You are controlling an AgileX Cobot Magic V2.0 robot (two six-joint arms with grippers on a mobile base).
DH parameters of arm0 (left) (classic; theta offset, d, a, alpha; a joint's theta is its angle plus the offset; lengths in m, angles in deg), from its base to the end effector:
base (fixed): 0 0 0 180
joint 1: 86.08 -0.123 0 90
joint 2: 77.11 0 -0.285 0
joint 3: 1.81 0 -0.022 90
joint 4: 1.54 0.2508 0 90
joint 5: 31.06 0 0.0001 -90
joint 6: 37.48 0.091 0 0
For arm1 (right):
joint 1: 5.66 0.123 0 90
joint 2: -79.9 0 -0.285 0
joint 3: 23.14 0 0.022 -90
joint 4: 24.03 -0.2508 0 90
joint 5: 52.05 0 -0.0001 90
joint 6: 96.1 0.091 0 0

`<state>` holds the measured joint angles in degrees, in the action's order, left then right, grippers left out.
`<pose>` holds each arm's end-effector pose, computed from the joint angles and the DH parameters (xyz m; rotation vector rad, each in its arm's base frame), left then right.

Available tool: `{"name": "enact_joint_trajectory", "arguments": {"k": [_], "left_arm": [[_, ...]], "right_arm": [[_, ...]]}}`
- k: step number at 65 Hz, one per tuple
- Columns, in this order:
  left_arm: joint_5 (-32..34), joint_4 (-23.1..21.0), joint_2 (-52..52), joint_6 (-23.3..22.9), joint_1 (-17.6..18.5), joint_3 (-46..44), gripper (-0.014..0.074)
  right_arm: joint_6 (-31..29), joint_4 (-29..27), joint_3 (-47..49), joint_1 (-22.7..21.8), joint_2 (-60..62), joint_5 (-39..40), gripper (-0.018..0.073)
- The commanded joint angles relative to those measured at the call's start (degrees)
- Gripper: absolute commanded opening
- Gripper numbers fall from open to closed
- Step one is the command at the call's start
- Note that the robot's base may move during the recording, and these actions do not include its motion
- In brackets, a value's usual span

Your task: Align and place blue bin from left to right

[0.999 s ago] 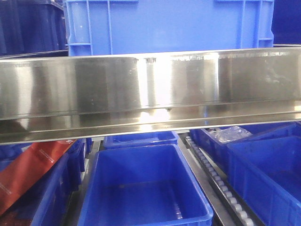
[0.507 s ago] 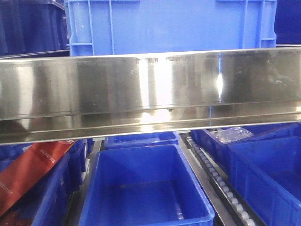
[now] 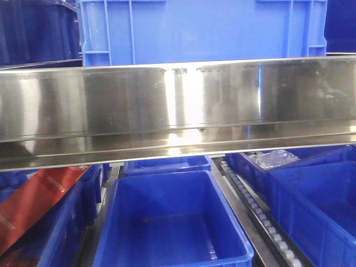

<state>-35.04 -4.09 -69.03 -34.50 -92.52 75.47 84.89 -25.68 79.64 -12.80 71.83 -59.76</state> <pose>0.0567 0.0061 0.2062 -0.0793 1.5579 0.0922 0.0564 -0.0067 0.2007 0.1352 1.6178 -0.0576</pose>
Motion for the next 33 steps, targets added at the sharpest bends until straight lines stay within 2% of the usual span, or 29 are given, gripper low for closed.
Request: {"name": "enact_joint_trajectory", "arguments": {"k": [1,33], "left_arm": [[1.18,0.19,-0.3,0.07,-0.26,-0.07,-0.0111],[1.18,0.19,-0.3,0.07,-0.26,-0.07,-0.0111]], "right_arm": [[-0.03,-0.21,0.0,-0.14,0.28,1.8,-0.007],[-0.03,-0.21,0.0,-0.14,0.28,1.8,-0.007]]}}
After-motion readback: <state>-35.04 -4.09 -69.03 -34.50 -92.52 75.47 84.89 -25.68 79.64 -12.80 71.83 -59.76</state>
